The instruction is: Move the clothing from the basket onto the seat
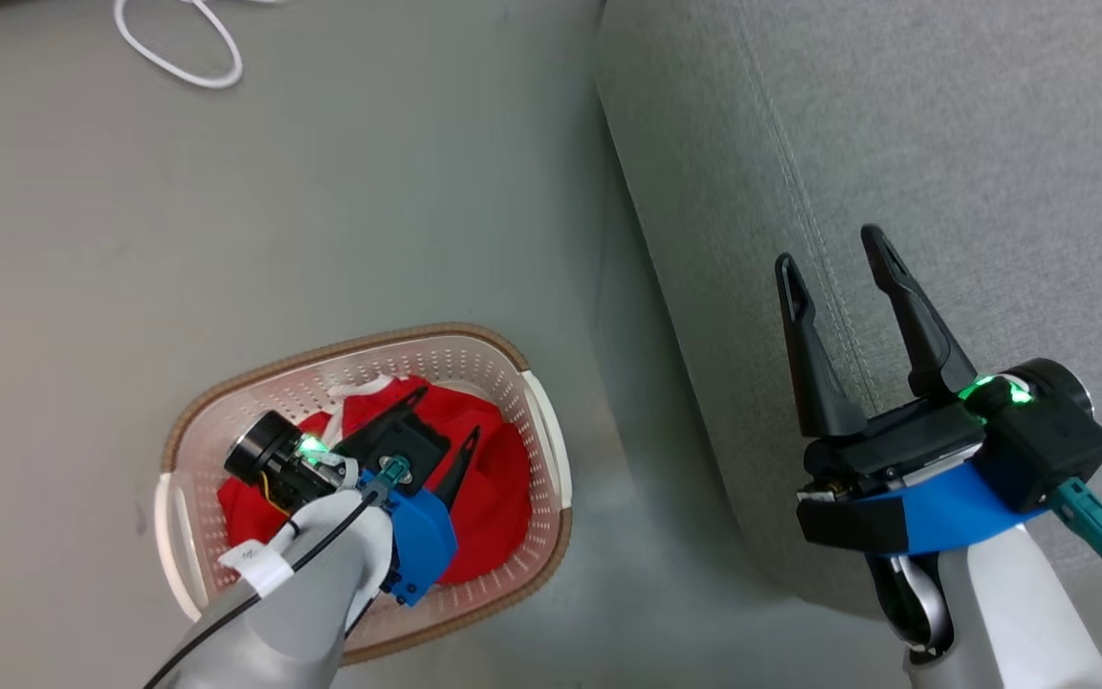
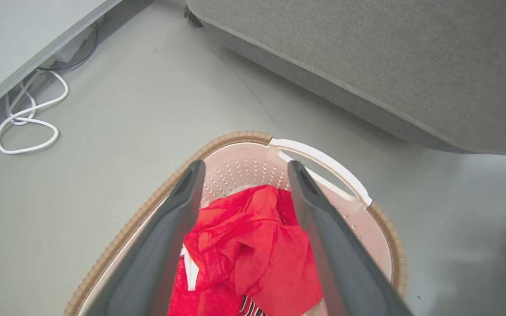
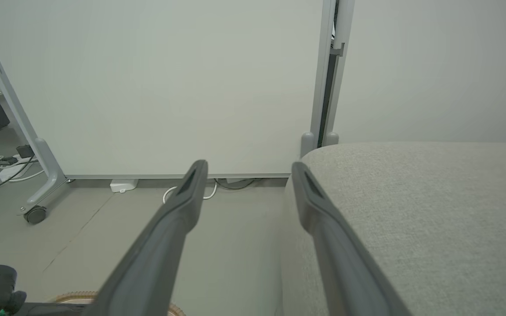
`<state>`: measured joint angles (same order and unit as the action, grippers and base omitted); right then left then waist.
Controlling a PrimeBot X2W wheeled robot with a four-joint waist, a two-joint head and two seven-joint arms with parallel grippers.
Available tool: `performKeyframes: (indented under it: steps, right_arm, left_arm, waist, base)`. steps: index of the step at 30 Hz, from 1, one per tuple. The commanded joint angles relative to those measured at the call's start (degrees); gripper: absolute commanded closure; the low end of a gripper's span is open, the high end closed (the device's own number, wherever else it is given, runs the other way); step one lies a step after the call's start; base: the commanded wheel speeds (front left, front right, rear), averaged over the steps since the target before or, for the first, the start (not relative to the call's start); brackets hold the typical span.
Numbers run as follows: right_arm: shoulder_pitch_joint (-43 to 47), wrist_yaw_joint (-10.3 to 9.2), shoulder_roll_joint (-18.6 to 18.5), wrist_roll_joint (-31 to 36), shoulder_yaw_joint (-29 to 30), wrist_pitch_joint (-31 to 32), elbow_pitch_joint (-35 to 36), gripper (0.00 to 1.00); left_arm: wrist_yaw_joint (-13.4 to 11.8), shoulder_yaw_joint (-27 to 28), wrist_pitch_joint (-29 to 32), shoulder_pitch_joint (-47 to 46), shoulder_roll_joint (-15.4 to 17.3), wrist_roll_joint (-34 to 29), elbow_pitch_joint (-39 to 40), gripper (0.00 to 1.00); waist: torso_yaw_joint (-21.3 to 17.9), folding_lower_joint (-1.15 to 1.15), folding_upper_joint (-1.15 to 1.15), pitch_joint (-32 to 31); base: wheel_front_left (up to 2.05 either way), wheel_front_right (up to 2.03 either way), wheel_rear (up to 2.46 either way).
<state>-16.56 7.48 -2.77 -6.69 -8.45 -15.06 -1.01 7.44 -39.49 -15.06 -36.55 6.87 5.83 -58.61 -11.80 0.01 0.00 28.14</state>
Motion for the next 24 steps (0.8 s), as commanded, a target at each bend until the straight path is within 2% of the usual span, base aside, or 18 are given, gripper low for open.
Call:
performKeyframes:
  steps: [1,9,18,24]
  right_arm:
    - [-1.3,0.03,-0.2,-0.3,-0.1,-0.2,0.5,0.0]
    - [-3.8,0.03,-0.2,0.0,-0.8,-0.2,3.1,0.0]
    - [-6.2,0.03,-0.2,1.0,-1.0,-0.2,6.2,0.0]
    - [-6.9,0.03,-0.2,1.1,-1.1,-0.2,7.3,0.0]
  left_arm:
    - [0.0,-1.1,-0.2,-1.7,0.3,0.5,-1.3,0.0]
    - [0.0,-7.2,1.7,-6.0,0.3,5.1,-10.4,0.0]
    - [0.0,-12.8,5.9,-11.3,1.4,9.9,-13.1,0.0]
    - [0.0,-16.3,7.6,-13.5,1.2,12.8,-13.3,0.0]
  waist:
    - [0.2,-0.01,0.0,1.7]
    - [-1.2,-0.01,0.0,8.3]
    - [-1.0,-0.01,0.0,16.5]
    - [-0.7,-0.01,0.0,19.6]
  base:
    - [0.0,0.0,0.0]
    - [0.0,0.0,0.0]
    - [0.0,0.0,0.0]
    - [0.0,0.0,0.0]
